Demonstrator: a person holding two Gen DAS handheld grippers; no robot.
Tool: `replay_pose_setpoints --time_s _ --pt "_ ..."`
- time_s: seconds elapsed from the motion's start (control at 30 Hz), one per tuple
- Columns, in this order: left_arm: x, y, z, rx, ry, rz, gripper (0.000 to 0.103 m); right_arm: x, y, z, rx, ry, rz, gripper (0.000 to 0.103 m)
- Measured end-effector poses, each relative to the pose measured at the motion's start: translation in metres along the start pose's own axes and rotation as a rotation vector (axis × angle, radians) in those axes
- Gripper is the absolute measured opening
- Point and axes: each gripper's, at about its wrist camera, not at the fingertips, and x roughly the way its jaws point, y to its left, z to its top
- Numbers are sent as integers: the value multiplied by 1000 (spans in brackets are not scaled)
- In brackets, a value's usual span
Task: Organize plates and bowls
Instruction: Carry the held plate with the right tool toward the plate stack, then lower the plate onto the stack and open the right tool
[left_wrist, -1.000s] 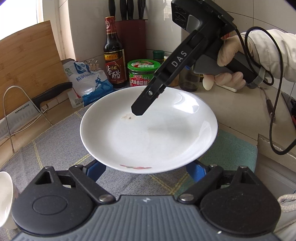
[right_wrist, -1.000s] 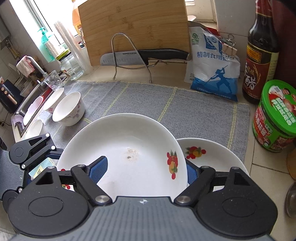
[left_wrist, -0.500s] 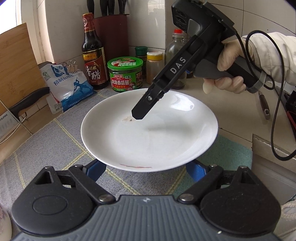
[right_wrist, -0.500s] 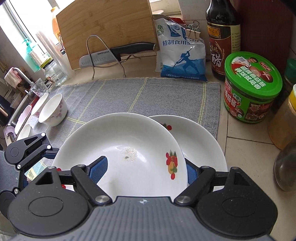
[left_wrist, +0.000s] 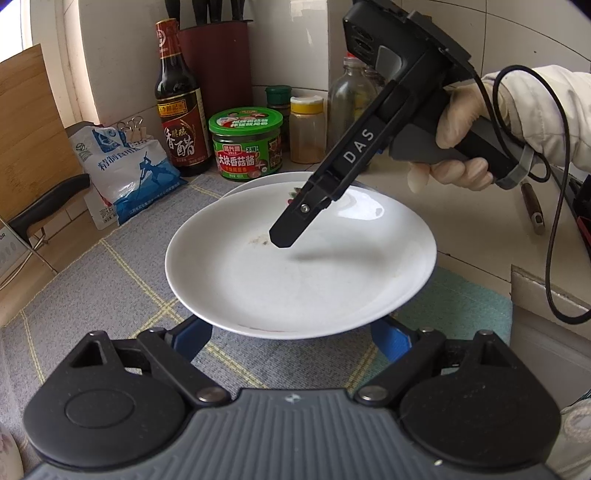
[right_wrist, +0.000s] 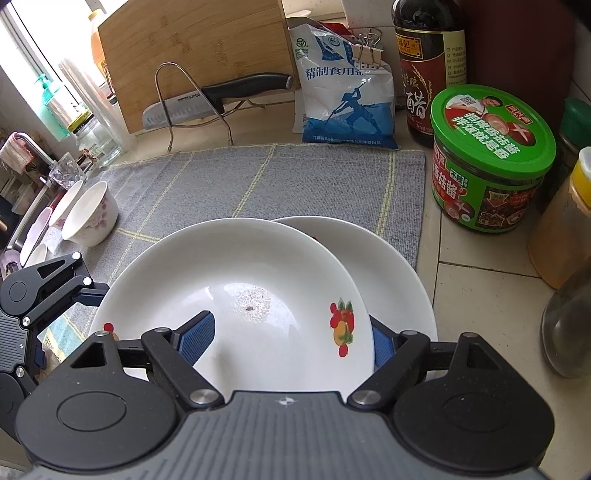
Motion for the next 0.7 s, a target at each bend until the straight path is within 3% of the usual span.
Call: replay_pose_setpoints --time_s 0.7 --pt "14 5 6 42 8 -36 93 -16 -6 -8 31 -10 -64 94"
